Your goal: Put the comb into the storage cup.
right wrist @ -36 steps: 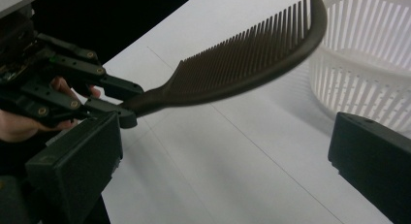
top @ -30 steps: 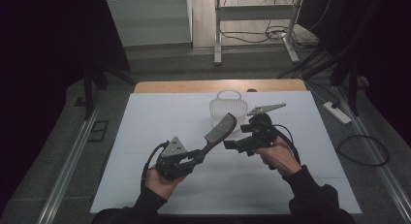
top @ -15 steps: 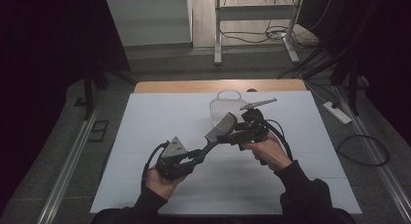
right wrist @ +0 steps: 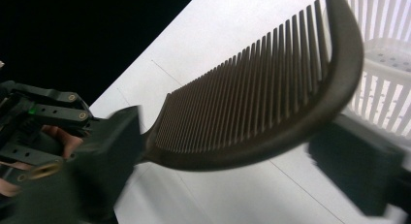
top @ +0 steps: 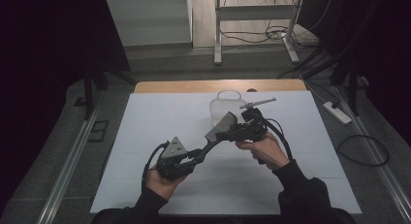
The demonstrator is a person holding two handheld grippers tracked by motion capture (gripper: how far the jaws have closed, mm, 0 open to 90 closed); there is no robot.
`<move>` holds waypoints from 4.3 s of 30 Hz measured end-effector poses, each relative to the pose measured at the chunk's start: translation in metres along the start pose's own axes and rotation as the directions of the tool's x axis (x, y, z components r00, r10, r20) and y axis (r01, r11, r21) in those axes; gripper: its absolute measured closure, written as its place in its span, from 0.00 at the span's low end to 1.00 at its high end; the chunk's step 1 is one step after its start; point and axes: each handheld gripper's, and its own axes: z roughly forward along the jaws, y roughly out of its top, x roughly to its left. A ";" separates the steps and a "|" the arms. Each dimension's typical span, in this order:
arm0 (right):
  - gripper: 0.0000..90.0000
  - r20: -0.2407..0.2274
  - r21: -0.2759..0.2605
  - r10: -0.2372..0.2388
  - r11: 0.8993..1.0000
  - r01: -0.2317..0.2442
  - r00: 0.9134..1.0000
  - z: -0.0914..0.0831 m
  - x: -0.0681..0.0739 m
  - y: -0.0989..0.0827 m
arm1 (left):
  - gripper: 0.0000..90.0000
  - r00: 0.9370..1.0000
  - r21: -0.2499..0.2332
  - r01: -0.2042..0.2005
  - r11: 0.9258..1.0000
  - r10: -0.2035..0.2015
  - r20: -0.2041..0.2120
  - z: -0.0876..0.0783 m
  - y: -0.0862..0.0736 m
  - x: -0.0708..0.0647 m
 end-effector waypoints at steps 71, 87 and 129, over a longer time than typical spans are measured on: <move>0.93 -0.090 -0.135 -0.050 0.990 0.037 0.995 -0.025 0.005 0.001 | 0.04 0.997 0.113 0.076 0.991 -0.074 -0.023 -0.007 -0.018 0.026; 0.93 -0.054 -0.154 -0.050 0.987 0.041 0.997 -0.035 -0.001 0.003 | 0.01 0.997 0.131 0.065 0.989 -0.060 -0.040 -0.024 -0.030 0.025; 0.93 0.035 -0.231 -0.026 0.972 0.033 0.999 -0.056 -0.014 0.014 | 0.00 0.985 0.052 0.150 0.987 -0.145 -0.096 -0.085 -0.078 0.035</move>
